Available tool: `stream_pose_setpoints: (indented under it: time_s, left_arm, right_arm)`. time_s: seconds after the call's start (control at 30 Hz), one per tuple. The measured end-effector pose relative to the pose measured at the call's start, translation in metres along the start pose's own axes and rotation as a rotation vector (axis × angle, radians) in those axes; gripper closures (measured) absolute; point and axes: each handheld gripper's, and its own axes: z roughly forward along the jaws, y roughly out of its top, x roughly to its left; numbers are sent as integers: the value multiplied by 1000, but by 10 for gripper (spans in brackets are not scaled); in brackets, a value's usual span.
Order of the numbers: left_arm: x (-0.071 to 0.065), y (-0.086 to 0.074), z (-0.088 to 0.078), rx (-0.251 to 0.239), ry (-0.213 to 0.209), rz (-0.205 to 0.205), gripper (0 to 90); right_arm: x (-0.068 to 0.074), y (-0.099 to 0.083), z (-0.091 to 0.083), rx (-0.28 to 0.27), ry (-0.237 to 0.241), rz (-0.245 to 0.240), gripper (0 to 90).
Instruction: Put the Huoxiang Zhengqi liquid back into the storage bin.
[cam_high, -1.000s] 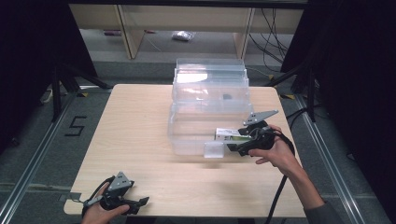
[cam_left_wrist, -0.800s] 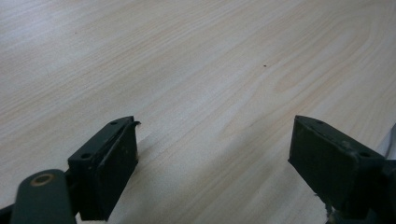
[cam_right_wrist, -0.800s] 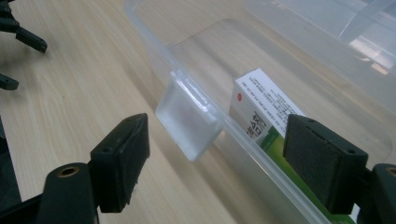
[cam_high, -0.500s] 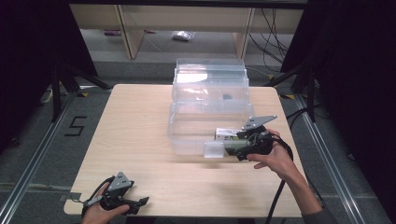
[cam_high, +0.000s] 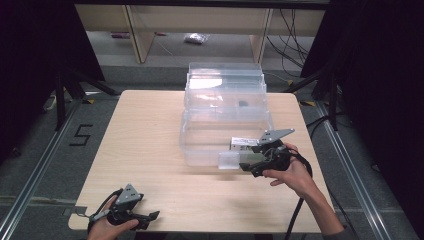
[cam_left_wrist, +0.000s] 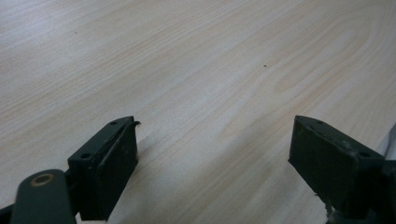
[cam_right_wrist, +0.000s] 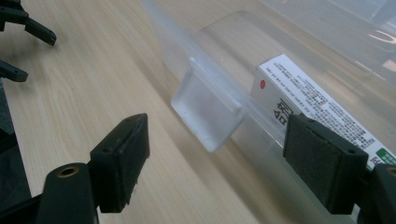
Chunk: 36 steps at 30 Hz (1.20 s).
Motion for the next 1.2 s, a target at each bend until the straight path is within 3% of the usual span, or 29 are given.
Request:
stream_pose_setpoints:
  time_s: [0.13,0.33,0.4,0.53,0.57,0.77,1.1,1.17,1.2]
  left_arm:
    - [0,0,0,1,0,1,150]
    - [-1,0,0,-3,-1,-4,150]
    - [-1,0,0,-4,-1,-4,150]
    - [-1,0,0,-3,0,-4,149]
    - [-1,0,0,-5,-4,-6,150]
    - [0,0,0,0,0,-2,150]
    - [-1,0,0,-9,-10,-5,150]
    - [-1,0,-1,4,-11,9,150]
    - [-2,0,0,-7,-7,-5,149]
  right_arm:
    - [4,-1,3,-24,-3,-6,237]
    - [10,-3,3,-3,12,6,234]
    - [10,-4,4,-14,19,-10,230]
    - [16,-8,6,-16,26,8,223]
    - [15,-8,7,-28,22,-12,221]
    - [22,-16,12,-48,20,11,213]
    - [29,-25,21,-37,45,7,212]
    - [30,-26,22,-37,50,10,212]
    - [31,-26,22,-31,50,14,212]
